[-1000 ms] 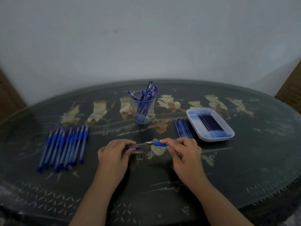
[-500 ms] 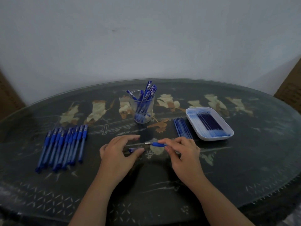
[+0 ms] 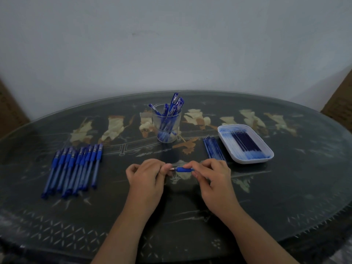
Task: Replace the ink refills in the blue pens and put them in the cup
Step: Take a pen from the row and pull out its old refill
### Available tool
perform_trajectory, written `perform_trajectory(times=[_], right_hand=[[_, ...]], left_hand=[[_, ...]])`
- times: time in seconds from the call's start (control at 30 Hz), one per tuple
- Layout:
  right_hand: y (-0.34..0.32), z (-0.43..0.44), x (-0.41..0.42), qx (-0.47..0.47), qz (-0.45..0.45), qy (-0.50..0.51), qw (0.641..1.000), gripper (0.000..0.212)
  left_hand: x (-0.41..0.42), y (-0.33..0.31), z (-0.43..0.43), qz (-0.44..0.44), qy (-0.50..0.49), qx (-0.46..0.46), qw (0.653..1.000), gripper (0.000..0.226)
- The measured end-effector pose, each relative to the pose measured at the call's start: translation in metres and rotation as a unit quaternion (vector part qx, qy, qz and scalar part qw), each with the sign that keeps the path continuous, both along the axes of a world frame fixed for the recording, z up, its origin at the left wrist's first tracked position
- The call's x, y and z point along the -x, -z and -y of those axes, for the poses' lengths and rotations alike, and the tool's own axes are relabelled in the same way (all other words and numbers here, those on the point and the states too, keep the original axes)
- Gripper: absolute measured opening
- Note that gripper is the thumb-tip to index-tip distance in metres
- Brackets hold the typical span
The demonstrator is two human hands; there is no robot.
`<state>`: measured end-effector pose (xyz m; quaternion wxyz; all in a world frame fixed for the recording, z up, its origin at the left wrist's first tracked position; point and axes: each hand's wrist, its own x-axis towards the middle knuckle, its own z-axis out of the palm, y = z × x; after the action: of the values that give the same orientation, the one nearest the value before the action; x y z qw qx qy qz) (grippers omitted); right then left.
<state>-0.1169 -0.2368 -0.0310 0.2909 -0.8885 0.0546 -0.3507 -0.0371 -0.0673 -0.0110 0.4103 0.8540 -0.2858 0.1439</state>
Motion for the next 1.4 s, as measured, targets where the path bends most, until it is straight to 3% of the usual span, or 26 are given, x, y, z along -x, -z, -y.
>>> perform_trajectory(times=[0.07,0.3,0.47,0.63,0.73,0.8,0.97,1.13,1.4], right_hand=[[0.0,0.0,0.0,-0.008,-0.004,-0.001,1.0,0.035],[-0.001,0.001,-0.001,-0.012,-0.008,0.005,1.0,0.035],[-0.001,0.002,0.0,-0.016,-0.015,0.004,1.0,0.035],[-0.001,0.001,0.0,-0.006,-0.013,0.004,1.0,0.037],[0.0,0.002,-0.001,-0.009,-0.01,0.004,1.0,0.038],[0.0,0.002,-0.001,-0.008,-0.007,0.005,1.0,0.038],[0.001,0.002,-0.001,0.001,-0.009,0.004,1.0,0.034],[0.001,0.002,-0.001,-0.01,-0.016,0.006,1.0,0.033],[0.0,0.002,0.0,0.001,-0.024,0.008,1.0,0.033]], left_hand=[[0.001,-0.001,0.0,-0.016,-0.002,-0.002,1.0,0.036],[-0.008,0.002,-0.002,-0.024,0.052,0.051,0.997,0.008],[-0.005,-0.002,-0.002,-0.055,0.047,0.053,0.996,0.021],[-0.007,0.0,-0.002,-0.067,0.05,0.076,0.994,0.01],[-0.004,-0.005,-0.002,-0.073,0.031,0.074,0.994,0.033],[-0.002,-0.008,-0.003,-0.087,0.04,0.073,0.993,0.037],[-0.005,-0.007,-0.003,-0.082,0.047,0.074,0.993,0.01],[0.001,-0.014,-0.004,-0.123,0.047,0.087,0.988,0.031],[0.001,-0.016,-0.004,-0.126,0.028,0.103,0.986,0.014]])
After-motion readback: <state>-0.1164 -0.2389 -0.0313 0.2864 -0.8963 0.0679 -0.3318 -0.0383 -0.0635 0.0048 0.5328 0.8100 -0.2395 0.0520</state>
